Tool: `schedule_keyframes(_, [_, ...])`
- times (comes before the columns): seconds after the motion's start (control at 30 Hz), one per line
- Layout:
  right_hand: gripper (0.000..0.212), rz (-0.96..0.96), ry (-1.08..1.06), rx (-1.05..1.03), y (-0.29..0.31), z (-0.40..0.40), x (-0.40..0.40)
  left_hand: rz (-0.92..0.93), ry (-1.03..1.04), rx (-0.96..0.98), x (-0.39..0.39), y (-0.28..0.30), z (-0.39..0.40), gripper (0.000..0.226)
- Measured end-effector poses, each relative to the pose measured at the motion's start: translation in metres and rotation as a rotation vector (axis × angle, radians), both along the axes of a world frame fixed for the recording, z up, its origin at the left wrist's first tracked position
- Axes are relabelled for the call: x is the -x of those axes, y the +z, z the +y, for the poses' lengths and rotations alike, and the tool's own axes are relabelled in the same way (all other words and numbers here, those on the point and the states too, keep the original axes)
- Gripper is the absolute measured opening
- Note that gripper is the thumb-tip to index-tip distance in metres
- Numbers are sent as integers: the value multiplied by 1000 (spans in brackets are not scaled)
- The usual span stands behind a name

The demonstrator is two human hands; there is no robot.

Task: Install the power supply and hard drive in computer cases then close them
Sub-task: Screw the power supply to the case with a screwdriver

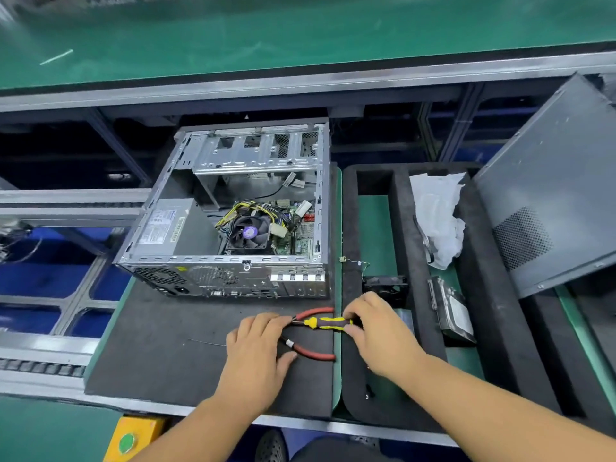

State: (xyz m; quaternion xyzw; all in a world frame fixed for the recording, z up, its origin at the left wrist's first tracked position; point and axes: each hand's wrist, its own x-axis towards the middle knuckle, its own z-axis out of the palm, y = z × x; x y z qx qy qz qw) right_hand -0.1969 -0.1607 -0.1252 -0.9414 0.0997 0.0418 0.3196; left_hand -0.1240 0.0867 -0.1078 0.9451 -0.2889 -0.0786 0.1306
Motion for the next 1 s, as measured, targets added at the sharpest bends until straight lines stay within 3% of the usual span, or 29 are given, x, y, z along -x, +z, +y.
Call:
schedule_keyframes(0.2, [46,38,76,-12,-1,-8,5,-70,2,3,-3,-5,-8,41])
schedule_keyframes(0.33, [21,27,35,4,1,0,-2,-72,-6,36,-1,-1,-11,45])
schedule_keyframes(0.47, [20,-4,-220,-321,9,-46,14,-54,-26,108,7,8,-22,52])
schedule_keyframes(0.57, [23,-143,-402,-412,15,-92,38,33,-61,177,9,16,-38,45])
schedule_keyframes(0.7, [26,-193,-508,-275,8,-113,50,213,-33,248,7,20,-62,33])
schedule_keyframes(1.0, [24,-138,-222,20,0,-65,34,407,161,424,-1,13,-94,25])
